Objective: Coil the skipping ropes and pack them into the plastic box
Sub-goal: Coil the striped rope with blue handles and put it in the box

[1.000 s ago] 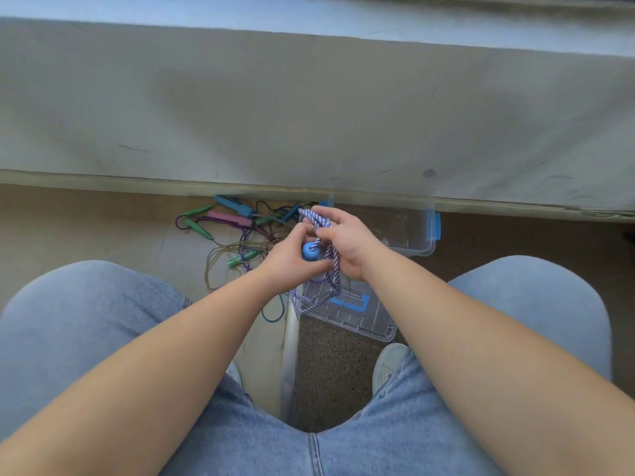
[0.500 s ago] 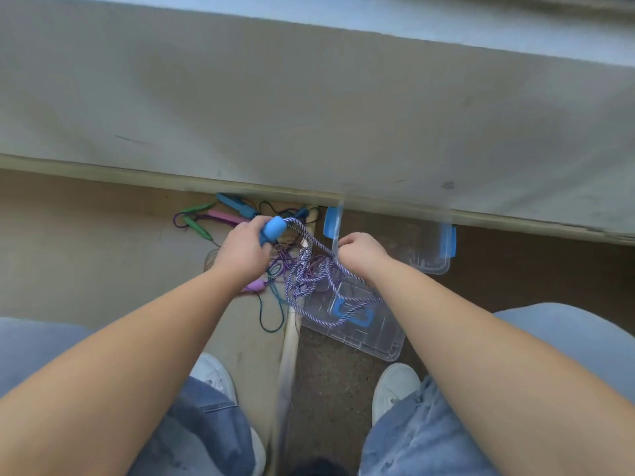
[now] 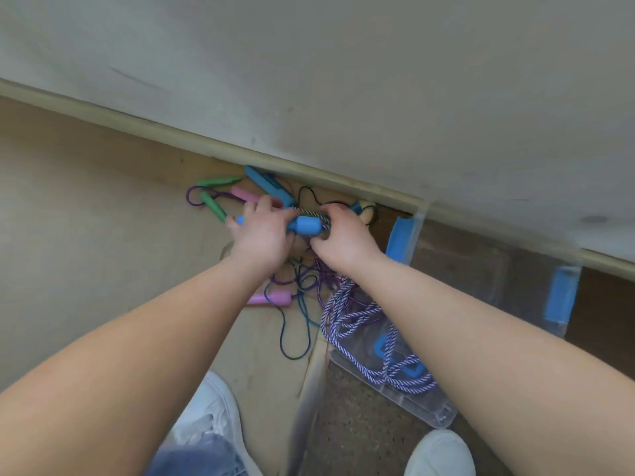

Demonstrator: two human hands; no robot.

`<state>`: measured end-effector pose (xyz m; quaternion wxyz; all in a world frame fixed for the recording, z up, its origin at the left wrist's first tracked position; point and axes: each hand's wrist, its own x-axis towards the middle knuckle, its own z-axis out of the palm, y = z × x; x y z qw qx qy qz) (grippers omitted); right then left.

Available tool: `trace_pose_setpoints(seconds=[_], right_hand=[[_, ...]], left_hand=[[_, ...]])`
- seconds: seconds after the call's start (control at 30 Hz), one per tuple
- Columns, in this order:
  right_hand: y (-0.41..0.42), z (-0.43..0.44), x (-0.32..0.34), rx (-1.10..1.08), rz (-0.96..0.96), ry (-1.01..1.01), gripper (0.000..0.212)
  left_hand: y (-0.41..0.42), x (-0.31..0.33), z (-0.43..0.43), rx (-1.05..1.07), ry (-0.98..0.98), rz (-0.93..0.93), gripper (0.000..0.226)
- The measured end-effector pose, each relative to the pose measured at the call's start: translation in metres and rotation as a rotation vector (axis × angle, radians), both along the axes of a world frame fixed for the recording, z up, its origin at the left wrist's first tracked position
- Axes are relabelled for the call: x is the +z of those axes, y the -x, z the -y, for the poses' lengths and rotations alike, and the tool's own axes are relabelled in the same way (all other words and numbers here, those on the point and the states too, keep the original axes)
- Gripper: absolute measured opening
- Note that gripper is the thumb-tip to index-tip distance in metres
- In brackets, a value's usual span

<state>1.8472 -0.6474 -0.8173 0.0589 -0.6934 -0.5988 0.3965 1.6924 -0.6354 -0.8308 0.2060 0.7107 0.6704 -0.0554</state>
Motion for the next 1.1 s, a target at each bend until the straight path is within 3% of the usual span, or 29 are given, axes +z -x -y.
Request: trace_pose_setpoints(seconds=[0.1, 0.23, 0.43, 0.6, 0.73, 0.9, 0.97, 1.1], right_hand=[[0.015, -0.025, -0.034, 0.033, 0.09, -0.013, 0.042], [0.028, -0.036, -0.068, 0.078, 0.257, -0.032, 0.033], [0.032, -0.041, -0.087, 0.116, 0.311, -0.002, 0.033], [0.03, -0.034, -0.059, 0.003, 0.013, 0.028, 0.015], [0.02, -0.016, -0.016, -0.027, -0.205, 0.156, 0.008], [0.0, 0.004, 0.039, -0.197, -0.601, 0.282, 0.011], [-0.008, 0.015, 0.06, -0.209, -0.635, 0.277, 0.006], [-0.021, 0.039, 0.098, -0.274, -0.635, 0.25, 0.013]], left_hand=[[0.009, -0.028, -0.029, -0.005, -0.028, 0.113, 0.043], [0.018, -0.054, -0.043, -0.02, 0.027, 0.057, 0.04], [0.029, -0.068, -0.037, -0.066, 0.11, 0.018, 0.033], [0.031, -0.047, -0.03, -0.055, 0.06, 0.013, 0.031], [0.033, -0.012, -0.028, -0.192, 0.121, -0.053, 0.041], [0.038, 0.026, -0.015, -0.13, 0.224, 0.244, 0.071], [0.025, 0.054, 0.001, -0.129, 0.272, 0.391, 0.063], [0.0, 0.099, 0.04, 0.037, 0.452, 0.596, 0.014]])
